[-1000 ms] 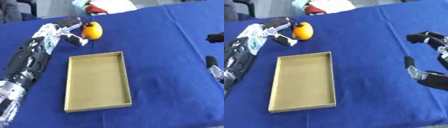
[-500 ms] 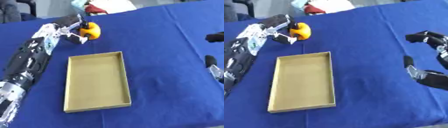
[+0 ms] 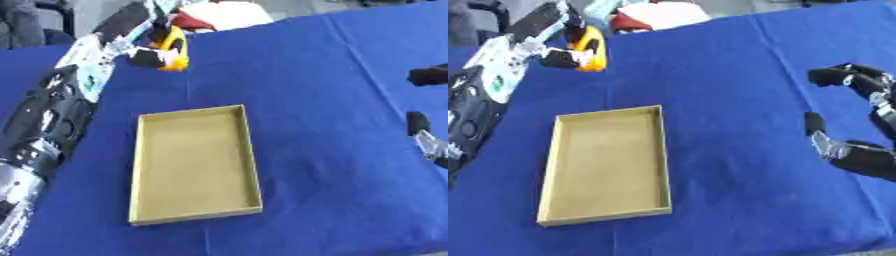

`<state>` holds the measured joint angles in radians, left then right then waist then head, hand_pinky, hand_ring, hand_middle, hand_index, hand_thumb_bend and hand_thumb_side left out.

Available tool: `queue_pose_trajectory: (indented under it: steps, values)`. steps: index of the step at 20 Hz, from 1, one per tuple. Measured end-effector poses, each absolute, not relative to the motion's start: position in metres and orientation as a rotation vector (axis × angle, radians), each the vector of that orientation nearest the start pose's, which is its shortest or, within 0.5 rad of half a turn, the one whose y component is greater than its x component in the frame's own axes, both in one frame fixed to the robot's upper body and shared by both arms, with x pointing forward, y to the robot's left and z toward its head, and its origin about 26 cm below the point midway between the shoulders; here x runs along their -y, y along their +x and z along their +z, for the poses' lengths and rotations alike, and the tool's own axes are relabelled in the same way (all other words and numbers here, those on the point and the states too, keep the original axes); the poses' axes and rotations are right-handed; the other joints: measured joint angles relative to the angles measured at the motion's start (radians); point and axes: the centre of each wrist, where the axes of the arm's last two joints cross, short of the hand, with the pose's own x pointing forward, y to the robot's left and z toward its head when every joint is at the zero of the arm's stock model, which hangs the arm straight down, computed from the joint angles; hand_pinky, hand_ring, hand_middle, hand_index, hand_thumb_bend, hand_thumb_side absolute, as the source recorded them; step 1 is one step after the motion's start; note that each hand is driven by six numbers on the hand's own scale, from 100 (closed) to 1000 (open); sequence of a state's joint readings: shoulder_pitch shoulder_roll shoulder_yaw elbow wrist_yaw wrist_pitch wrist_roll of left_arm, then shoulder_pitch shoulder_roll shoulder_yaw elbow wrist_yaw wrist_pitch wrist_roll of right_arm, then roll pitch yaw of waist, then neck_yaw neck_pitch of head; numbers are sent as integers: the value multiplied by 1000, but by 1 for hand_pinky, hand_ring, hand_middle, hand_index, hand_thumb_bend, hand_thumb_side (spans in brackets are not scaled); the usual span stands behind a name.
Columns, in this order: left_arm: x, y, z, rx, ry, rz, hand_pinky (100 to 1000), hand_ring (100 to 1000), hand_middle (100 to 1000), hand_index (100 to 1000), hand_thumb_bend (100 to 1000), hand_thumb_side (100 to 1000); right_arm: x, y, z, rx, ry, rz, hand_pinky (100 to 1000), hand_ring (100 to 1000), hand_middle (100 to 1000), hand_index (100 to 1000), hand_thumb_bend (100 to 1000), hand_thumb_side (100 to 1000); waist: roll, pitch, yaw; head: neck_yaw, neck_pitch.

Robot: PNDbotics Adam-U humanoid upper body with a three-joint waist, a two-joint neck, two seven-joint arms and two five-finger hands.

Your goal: Pick up objects on the table and place them in the box.

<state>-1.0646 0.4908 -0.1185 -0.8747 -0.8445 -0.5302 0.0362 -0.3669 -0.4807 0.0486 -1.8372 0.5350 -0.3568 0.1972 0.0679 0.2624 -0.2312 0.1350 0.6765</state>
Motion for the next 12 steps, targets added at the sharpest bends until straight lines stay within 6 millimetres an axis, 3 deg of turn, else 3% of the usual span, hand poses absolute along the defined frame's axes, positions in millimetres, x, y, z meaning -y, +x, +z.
queue_pose_trajectory:
  steps: [6, 12]
  values:
    - [-283, 474, 283, -2681, -1193, 1812, 437, 373, 245, 398, 100, 175, 284, 328, 194, -3066, 948, -1730, 775, 754, 741, 878, 100, 426, -5, -16, 27, -18, 0]
    - [-267, 453, 300, -2505, -956, 1864, 453, 373, 247, 399, 100, 150, 285, 327, 191, -3072, 954, -1740, 775, 754, 741, 878, 100, 425, -8, -29, 57, -41, 8]
